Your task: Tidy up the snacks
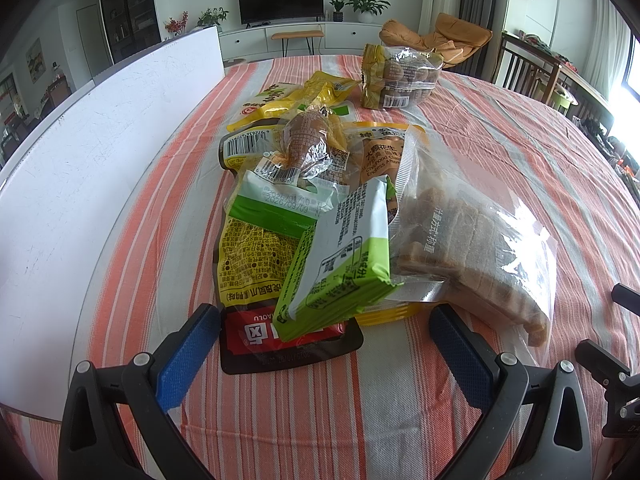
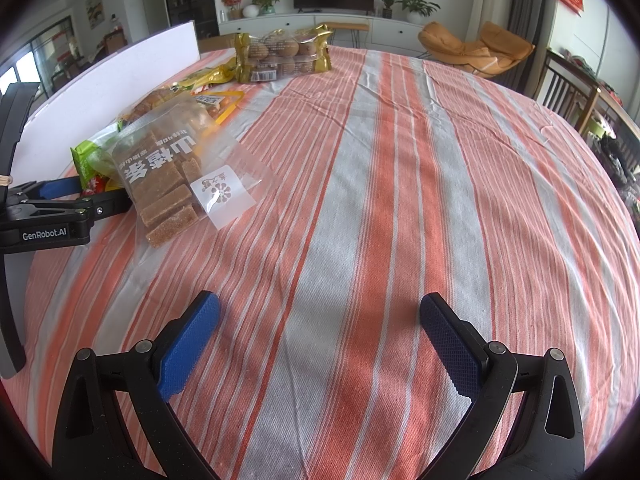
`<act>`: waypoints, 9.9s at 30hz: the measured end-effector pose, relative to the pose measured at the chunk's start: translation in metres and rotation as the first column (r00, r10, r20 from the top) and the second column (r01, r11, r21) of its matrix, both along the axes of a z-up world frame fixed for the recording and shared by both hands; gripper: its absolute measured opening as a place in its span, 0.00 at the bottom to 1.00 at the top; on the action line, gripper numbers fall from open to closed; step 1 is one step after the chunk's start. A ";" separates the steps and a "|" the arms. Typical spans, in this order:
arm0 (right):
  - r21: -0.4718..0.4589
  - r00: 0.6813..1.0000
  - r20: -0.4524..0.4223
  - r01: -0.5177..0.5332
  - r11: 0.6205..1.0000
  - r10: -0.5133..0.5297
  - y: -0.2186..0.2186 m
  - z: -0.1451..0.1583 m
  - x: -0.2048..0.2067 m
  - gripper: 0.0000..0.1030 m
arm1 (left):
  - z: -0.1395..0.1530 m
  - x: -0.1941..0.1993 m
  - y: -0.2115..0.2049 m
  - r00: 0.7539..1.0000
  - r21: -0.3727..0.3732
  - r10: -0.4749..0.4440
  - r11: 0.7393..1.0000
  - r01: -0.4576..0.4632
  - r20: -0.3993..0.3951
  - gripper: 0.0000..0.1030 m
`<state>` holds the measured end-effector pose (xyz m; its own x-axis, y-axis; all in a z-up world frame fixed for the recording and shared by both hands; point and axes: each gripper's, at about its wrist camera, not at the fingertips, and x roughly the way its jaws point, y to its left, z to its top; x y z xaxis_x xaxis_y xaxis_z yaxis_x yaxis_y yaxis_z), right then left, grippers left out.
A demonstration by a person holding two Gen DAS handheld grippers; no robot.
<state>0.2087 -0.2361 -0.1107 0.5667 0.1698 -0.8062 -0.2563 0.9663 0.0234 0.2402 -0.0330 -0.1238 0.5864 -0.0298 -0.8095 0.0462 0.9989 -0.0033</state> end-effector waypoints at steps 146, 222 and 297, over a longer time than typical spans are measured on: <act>-0.102 0.794 -0.301 -0.578 0.810 0.529 0.148 0.009 0.081 0.98 | 0.030 -0.111 0.075 0.972 -0.236 -0.199 0.946 0.223 0.122 1.00; 0.571 0.856 -0.023 -0.414 0.709 0.517 0.371 0.172 0.098 0.94 | 0.140 -0.019 0.349 0.924 -0.158 0.368 0.923 -0.350 0.101 0.89; -0.004 0.991 -0.006 0.133 0.991 -0.133 -0.022 0.000 -0.007 0.98 | 0.001 -0.075 0.051 0.992 0.004 -0.091 0.996 0.092 -0.086 1.00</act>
